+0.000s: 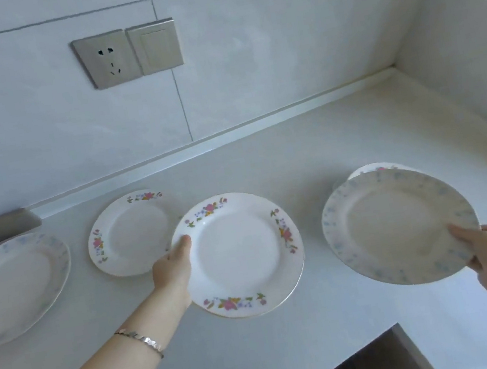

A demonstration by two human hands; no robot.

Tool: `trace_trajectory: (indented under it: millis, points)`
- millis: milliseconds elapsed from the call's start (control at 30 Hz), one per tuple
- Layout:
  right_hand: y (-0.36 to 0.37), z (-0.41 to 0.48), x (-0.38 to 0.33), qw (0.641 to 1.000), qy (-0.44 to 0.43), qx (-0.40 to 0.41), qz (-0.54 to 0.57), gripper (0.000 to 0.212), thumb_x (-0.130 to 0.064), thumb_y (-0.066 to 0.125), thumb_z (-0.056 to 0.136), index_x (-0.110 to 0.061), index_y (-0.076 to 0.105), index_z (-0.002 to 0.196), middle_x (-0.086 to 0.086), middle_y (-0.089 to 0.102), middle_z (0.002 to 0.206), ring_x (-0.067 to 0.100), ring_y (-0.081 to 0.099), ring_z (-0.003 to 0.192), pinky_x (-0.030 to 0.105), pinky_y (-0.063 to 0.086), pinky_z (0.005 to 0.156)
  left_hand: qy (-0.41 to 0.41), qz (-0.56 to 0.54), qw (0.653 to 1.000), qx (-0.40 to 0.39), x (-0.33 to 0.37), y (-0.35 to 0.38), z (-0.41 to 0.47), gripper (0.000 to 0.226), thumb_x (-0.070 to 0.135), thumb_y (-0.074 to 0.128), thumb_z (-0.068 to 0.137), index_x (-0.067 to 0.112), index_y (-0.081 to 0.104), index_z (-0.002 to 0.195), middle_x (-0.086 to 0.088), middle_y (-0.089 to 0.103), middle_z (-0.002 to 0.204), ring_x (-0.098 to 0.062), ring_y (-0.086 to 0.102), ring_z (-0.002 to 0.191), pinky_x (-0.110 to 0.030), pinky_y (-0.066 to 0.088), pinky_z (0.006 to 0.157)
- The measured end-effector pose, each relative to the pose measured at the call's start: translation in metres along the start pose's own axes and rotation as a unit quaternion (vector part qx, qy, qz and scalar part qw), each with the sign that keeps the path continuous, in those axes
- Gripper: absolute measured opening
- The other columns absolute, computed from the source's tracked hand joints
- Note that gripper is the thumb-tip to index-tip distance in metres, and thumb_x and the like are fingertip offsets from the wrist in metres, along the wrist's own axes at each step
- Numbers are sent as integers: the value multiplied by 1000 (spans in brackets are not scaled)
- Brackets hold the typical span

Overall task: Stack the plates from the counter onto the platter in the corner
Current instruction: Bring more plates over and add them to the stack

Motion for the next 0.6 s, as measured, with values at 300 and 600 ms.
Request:
trace_trajectory:
  millis: [300, 600]
  points:
    - [-57, 99, 21, 996, 86, 6, 22, 26, -4, 66, 81, -10, 47, 64, 9, 51, 67, 21, 50, 58, 13, 44, 31, -25, -29, 999, 8, 1, 129, -60, 35, 38, 59, 87, 7, 53, 103, -10, 53, 92, -25, 48, 87, -30, 38, 75]
    - [-55, 129, 33, 996, 59, -14, -57, 16, -15, 66, 82, -4, 54, 79, 9, 52, 69, 27, 50, 67, 29, 40, 57, -16, 13, 999, 26, 13, 164, -77, 49, 39, 59, 87, 2, 54, 119, -11, 52, 99, -29, 51, 87, -34, 42, 77]
Point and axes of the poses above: each hand's wrist, its own z-axis towards the middle knuckle, its own y-axis out of the palm, x = y × z, the point moved 3 cm from there along z, towards the middle knuckle
